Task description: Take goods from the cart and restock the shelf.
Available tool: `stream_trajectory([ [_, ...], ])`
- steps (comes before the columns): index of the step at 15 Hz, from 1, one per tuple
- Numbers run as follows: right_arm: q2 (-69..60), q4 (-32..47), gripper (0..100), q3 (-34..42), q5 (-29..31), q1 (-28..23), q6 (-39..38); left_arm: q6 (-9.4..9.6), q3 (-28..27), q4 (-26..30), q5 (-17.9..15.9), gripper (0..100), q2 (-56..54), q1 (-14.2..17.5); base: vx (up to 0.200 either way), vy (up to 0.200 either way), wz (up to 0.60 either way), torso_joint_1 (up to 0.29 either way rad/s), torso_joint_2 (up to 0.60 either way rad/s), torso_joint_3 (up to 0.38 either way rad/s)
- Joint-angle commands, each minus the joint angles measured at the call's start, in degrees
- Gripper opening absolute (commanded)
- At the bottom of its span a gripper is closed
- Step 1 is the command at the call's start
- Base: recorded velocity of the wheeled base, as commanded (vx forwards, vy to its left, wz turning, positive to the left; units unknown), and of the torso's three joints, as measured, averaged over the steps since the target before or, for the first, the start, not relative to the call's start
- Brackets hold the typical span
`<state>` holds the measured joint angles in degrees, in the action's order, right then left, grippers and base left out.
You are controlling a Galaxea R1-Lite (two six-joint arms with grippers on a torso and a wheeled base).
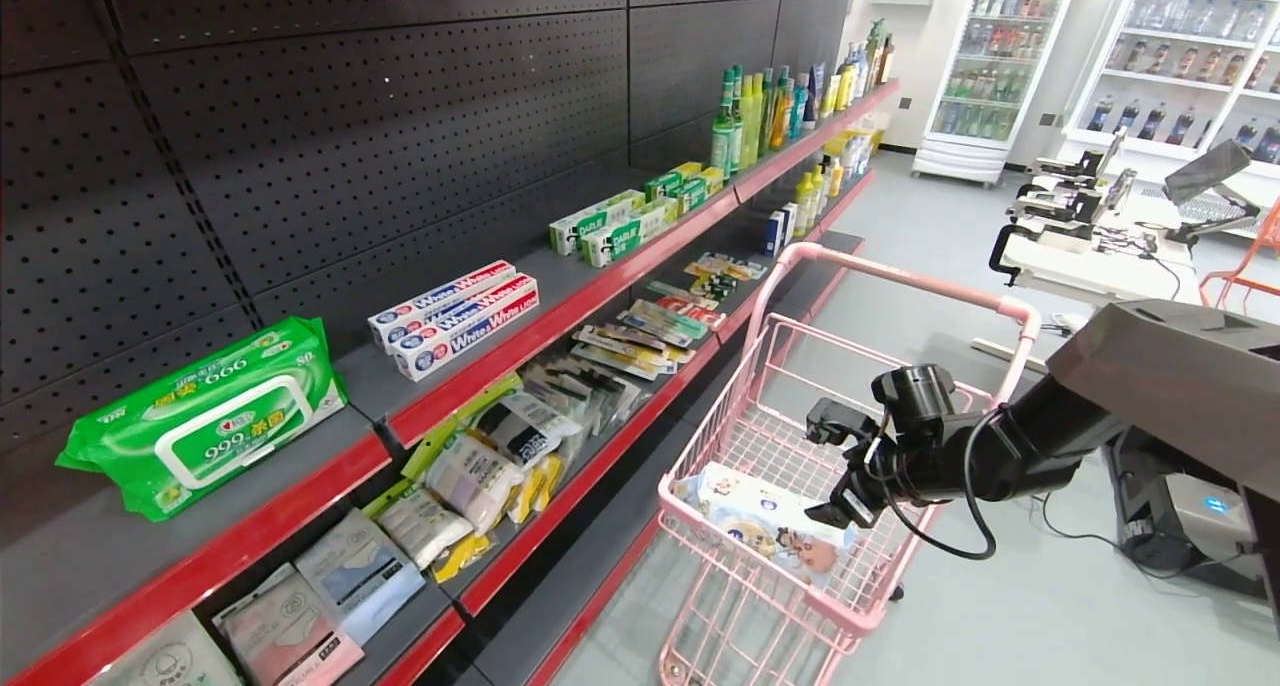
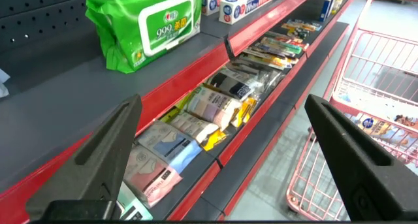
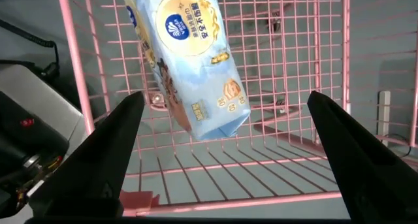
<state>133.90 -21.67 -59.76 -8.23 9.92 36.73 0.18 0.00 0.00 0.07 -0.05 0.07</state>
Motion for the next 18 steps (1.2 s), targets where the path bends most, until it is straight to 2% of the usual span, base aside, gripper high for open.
stream_trajectory([
  [1,-0.04,-0.03,100,-0.01,-0.03,-0.69,0.10,-0.01,0.00,0.00,0.01,100,0.05,0.01,0.000,0.000,0.00,-0.149,0.34,0.178],
  [15,-0.48,-0.03,100,-0.80,-1.09,-2.72,1.85,-0.01,0.00,0.00,0.01,100,0.05,0.01,0.000,0.000,0.00,-0.160,0.36,0.197],
  [18,-0.13,0.05,100,-1.59,-5.66,-4.47,5.28,-0.01,0.00,0.00,0.01,100,0.05,0.01,0.000,0.000,0.00,-0.041,0.10,0.053],
])
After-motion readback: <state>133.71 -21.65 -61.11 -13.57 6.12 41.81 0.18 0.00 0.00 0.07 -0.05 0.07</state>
